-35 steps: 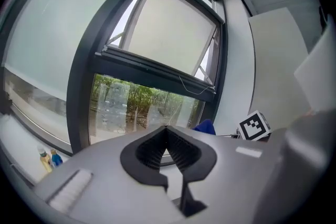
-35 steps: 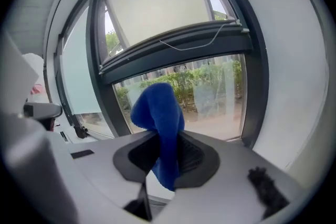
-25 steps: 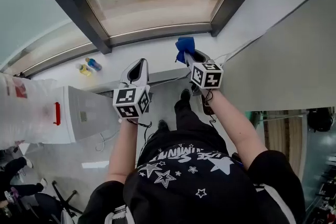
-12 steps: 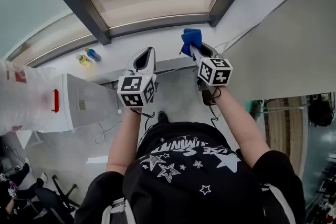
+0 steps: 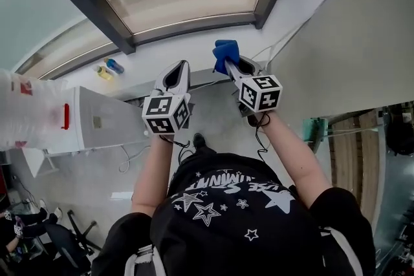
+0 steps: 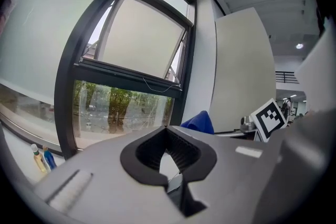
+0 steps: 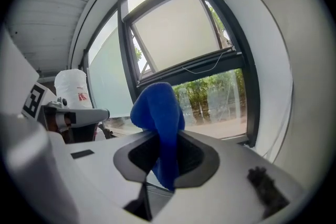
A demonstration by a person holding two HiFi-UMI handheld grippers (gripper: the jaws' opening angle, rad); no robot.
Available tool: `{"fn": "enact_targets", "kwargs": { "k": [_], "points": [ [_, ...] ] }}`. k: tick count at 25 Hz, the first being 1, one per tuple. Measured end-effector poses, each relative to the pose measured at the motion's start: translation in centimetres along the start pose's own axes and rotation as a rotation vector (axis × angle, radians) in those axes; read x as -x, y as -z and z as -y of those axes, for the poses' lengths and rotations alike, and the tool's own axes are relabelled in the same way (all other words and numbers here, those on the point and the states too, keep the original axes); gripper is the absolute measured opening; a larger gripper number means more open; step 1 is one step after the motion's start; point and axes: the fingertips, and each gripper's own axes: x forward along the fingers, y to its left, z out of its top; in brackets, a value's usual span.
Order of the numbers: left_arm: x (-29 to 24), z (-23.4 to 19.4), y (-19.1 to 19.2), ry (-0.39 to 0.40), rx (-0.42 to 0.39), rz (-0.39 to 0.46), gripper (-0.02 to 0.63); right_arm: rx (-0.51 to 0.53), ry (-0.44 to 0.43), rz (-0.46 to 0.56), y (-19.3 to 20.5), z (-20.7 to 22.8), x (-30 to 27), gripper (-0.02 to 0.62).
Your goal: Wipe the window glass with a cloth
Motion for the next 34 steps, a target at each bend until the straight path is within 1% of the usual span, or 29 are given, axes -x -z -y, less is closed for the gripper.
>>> {"fn": "enact_targets", "kwargs": {
  "k": [4,7,12,16,20,26,34],
  "points": [
    [1.3,2.3,0.1,-0.020,-0.011,0.014,0.008,0.032,-0.034,-0.001,0.4,0.0,2.2,0.077],
    [2.5,3.8,0.4,-0.040,-0.019,0.017,0.009,0.033,-0.057,0.002,0.6,-0.2,3.9,0.077],
    [4.8,6.1,1.5,-0.075,-0.010,0.023,0.009,0.052,-0.086,-0.007,1.6,-0.8,7.1,0.077],
    [6.5,8.7,2.2,-0.078,-0.018,0.029,0.008,0.100,-0.119,-0.007,2.1,-1.7,10.0,0.077],
    [8.3,11.4,2.5,-0.070,-0.019,0.054,0.009,0.101,-0.145,0.002,2.7,-2.2,12.7,0.075],
    [10.5,13.7,2.8,-0.084,-0.049,0.064,0.008,0.098,-0.145,0.018,3.1,-2.5,15.2,0.075],
    [11.4,15.0,3.8,-0.082,-0.052,0.051,0.009,0.086,-0.147,0.024,4.1,-2.8,17.0,0.075]
  ]
}}
